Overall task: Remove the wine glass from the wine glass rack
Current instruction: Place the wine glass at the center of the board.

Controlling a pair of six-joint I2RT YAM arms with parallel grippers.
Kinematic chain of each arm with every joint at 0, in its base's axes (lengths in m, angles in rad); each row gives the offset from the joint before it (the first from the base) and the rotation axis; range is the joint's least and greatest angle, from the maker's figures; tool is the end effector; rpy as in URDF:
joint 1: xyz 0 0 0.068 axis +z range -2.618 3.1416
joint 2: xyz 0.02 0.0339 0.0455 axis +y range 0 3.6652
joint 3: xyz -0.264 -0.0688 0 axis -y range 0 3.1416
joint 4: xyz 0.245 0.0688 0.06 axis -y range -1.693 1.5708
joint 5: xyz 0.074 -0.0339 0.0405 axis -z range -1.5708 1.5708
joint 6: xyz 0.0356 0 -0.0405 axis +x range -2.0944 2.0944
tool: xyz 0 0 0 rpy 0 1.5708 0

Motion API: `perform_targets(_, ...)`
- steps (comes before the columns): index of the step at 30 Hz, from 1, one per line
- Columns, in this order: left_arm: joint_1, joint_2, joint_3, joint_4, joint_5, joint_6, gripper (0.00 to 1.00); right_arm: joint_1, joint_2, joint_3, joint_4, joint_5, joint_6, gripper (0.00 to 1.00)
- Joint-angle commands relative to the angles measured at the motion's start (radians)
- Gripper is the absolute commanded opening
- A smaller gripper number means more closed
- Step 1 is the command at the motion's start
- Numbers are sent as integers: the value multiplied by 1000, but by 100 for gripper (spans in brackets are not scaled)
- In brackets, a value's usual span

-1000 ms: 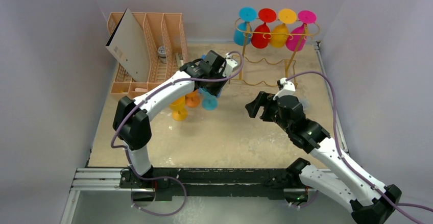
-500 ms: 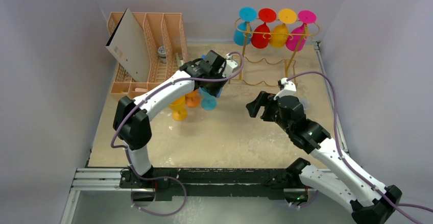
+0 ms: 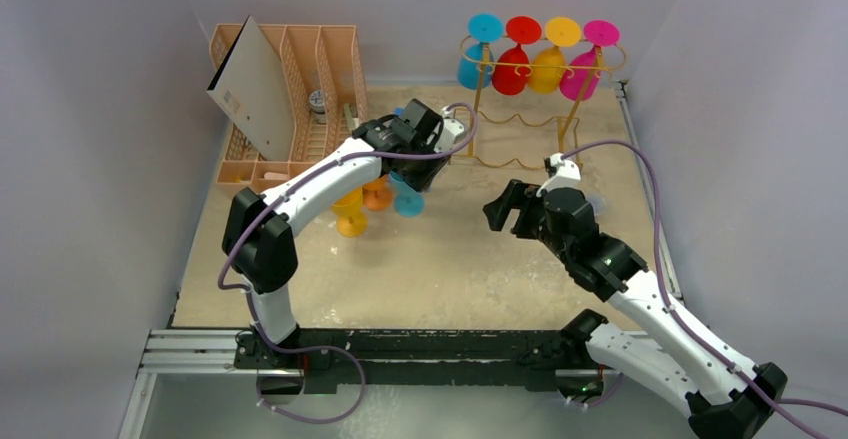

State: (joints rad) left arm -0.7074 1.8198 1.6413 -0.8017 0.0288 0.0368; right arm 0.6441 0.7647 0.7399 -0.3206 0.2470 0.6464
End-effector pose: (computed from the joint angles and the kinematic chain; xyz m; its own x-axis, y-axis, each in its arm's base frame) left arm 0.3017 -0.2593 0.2939 -0.6065 0.5670 -0.5574 0.6846 0.7290 -0.0034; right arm 0.1476 0.0999 0.3134 -0.4560 0.3879 -0.8010 -0.1549 0.8517 0.5007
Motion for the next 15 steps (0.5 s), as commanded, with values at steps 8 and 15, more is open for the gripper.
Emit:
perform_targets(8,2,-75,32,36,73,-27,39,2,-2,42,-38,67,-38,91)
perform_targets(15,2,-134,41,40,111,-29,44,2,-1,58,-50,143,-130,92)
